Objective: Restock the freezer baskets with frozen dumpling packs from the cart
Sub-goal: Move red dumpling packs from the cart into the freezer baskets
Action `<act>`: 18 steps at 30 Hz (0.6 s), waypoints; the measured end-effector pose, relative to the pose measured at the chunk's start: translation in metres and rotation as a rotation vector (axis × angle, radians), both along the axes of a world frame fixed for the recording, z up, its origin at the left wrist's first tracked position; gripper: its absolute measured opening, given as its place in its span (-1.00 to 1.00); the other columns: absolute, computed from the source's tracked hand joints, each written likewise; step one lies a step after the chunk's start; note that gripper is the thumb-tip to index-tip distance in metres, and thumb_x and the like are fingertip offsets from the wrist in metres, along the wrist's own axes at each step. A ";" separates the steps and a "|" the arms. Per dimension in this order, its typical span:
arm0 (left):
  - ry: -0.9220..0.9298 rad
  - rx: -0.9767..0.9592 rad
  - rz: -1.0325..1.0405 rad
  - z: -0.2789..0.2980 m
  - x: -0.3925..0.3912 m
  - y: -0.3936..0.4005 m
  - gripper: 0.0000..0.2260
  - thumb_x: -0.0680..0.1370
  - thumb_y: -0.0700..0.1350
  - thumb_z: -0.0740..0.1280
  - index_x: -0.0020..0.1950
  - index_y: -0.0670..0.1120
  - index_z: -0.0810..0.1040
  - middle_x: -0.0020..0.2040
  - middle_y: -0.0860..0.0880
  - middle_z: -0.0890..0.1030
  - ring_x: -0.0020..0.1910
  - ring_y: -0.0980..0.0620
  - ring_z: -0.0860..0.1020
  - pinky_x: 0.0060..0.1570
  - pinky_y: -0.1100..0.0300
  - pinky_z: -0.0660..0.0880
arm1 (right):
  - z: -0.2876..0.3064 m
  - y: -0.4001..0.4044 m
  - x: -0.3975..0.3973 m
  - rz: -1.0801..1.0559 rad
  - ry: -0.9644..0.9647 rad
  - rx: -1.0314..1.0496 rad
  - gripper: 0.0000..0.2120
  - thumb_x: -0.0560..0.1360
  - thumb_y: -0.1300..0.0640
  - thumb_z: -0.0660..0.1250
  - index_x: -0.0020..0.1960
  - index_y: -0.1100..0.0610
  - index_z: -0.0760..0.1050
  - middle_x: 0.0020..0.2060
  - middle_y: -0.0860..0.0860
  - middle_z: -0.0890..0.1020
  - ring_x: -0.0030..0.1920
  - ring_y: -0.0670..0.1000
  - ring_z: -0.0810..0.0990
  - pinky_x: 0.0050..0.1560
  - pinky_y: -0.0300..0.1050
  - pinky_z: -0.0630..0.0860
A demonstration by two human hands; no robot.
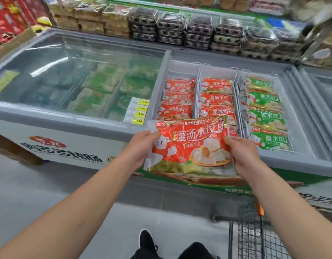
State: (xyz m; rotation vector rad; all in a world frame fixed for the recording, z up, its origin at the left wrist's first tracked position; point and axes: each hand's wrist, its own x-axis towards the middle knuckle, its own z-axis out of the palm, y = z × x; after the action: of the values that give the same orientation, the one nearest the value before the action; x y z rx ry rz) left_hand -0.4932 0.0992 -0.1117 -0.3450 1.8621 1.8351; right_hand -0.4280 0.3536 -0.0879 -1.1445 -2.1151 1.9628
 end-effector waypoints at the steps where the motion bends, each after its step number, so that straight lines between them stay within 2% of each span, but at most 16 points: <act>1: -0.005 0.000 -0.034 0.000 -0.012 0.003 -0.83 0.64 -0.10 0.31 0.08 -0.15 0.65 -0.05 -0.09 0.74 -0.02 -0.09 0.72 0.15 -0.10 0.59 | -0.002 0.001 -0.011 -0.007 -0.007 0.011 -0.82 0.61 0.22 0.31 -0.16 0.14 0.59 -0.36 -0.04 0.71 -0.19 0.02 0.70 -0.06 -0.02 0.62; 5: -0.030 -0.029 -0.102 -0.010 -0.056 0.017 -0.83 0.64 -0.13 0.31 0.13 -0.17 0.63 -0.06 -0.08 0.74 -0.06 -0.06 0.72 0.09 -0.06 0.62 | -0.016 0.011 -0.049 -0.034 -0.041 0.014 -0.83 0.60 0.22 0.32 -0.16 0.14 0.59 -0.28 0.01 0.71 -0.16 0.05 0.69 0.00 0.01 0.61; 8: -0.037 -0.054 -0.102 -0.021 -0.095 0.033 -0.86 0.62 -0.15 0.32 0.09 -0.17 0.64 -0.06 -0.09 0.74 -0.08 -0.05 0.72 -0.03 0.03 0.64 | -0.032 0.026 -0.084 -0.030 -0.067 0.019 -0.83 0.60 0.20 0.33 -0.15 0.15 0.62 -0.22 0.05 0.73 -0.12 0.09 0.70 0.03 0.05 0.62; 11: -0.036 -0.097 -0.111 -0.034 -0.144 0.056 -0.87 0.60 -0.16 0.33 0.07 -0.14 0.65 -0.05 -0.07 0.74 -0.06 -0.04 0.72 0.02 0.01 0.63 | -0.052 0.049 -0.135 -0.024 -0.081 0.028 -0.83 0.59 0.23 0.33 -0.16 0.15 0.62 -0.21 0.04 0.72 -0.16 0.06 0.70 -0.03 -0.01 0.62; 14: -0.023 -0.122 -0.101 -0.051 -0.186 0.077 -0.86 0.58 -0.18 0.33 0.08 -0.15 0.64 -0.06 -0.08 0.74 -0.05 -0.06 0.72 0.07 -0.04 0.63 | -0.075 0.066 -0.182 -0.025 -0.109 0.014 -0.84 0.56 0.23 0.35 -0.18 0.16 0.62 -0.17 0.10 0.72 -0.17 0.08 0.69 -0.01 0.06 0.65; 18: -0.090 -0.172 -0.050 -0.077 -0.241 0.108 -0.88 0.57 -0.23 0.34 -0.02 -0.10 0.67 -0.13 -0.03 0.74 -0.14 0.04 0.72 -0.04 0.09 0.65 | -0.104 0.095 -0.244 0.033 -0.216 -0.020 -0.86 0.57 0.19 0.34 -0.13 0.19 0.63 -0.15 0.13 0.72 -0.18 0.10 0.69 -0.09 0.06 0.66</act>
State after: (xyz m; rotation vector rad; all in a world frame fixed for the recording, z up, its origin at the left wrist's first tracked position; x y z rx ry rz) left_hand -0.7343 0.2075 -0.1882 -0.4300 1.9524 1.6044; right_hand -0.6720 0.4483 -0.1917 -1.3919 -2.2319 1.9584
